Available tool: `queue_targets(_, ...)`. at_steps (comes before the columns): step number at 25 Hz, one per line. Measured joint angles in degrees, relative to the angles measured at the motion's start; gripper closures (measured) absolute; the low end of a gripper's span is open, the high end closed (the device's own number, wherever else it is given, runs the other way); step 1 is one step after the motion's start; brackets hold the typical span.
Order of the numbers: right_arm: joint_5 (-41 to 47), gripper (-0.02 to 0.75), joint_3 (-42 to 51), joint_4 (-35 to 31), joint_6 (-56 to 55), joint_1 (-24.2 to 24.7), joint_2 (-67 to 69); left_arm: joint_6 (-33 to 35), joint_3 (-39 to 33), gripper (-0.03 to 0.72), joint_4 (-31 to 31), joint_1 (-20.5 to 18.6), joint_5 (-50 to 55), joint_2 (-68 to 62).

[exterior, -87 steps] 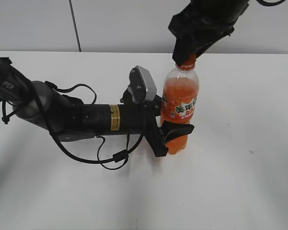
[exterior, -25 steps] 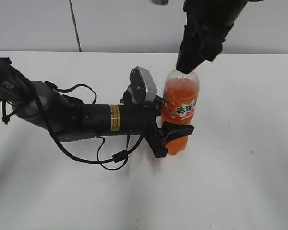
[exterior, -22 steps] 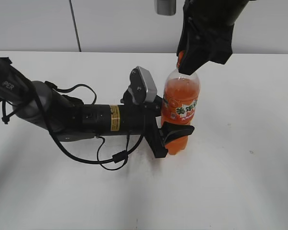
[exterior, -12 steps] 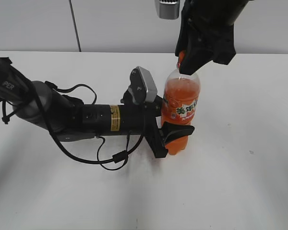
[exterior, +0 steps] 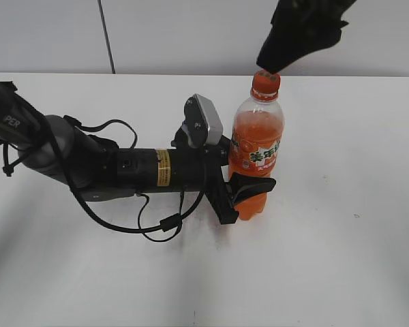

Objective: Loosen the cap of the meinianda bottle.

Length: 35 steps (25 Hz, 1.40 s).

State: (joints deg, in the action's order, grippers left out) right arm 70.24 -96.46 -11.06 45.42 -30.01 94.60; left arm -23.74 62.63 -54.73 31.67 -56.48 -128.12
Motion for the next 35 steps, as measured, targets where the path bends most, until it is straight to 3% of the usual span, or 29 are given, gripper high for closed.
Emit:
queue_targets(4, 0.00, 0.172, 0.00, 1.17, -31.25, 0.00, -1.02, -0.05, 0.00, 0.286, 0.00, 0.00, 0.00, 0.00)
queue_targets(7, 0.00, 0.172, 0.00, 2.97, -42.96, 0.00, -0.36, -0.05, 0.00, 0.286, 0.00, 0.00, 0.00, 0.00)
queue_targets(16, 0.00, 0.197, 0.00, 2.94, -46.70, 0.00, 5.96, -0.05, 0.00, 0.286, 0.00, 0.00, -0.05, 0.00)
queue_targets(20, 0.00, 0.295, 0.00, 2.88, -46.75, 0.00, 7.18, -0.05, 0.00, 0.286, 0.00, 0.00, -0.05, 0.00)
queue_targets(23, -0.06, 0.430, 0.06, 2.62, -46.42, 0.00, 7.53, -0.05, 0.00, 0.286, 0.06, 0.00, -0.05, 0.00)
queue_targets(24, -0.06, 0.464, 0.06, 2.52, -45.81, 0.00, 7.53, -0.05, 0.00, 0.286, 0.06, 0.00, -0.05, 0.00)
queue_targets(29, -0.06, 0.464, 0.06, 2.27, -33.54, 0.00, 7.53, -0.05, 0.00, 0.286, 0.06, 0.00, -0.01, 0.00)
queue_targets(35, 0.11, 0.464, 0.00, 1.84, 9.11, 0.00, 7.53, -0.05, 0.00, 0.286, -0.04, 0.00, -0.06, 0.00)
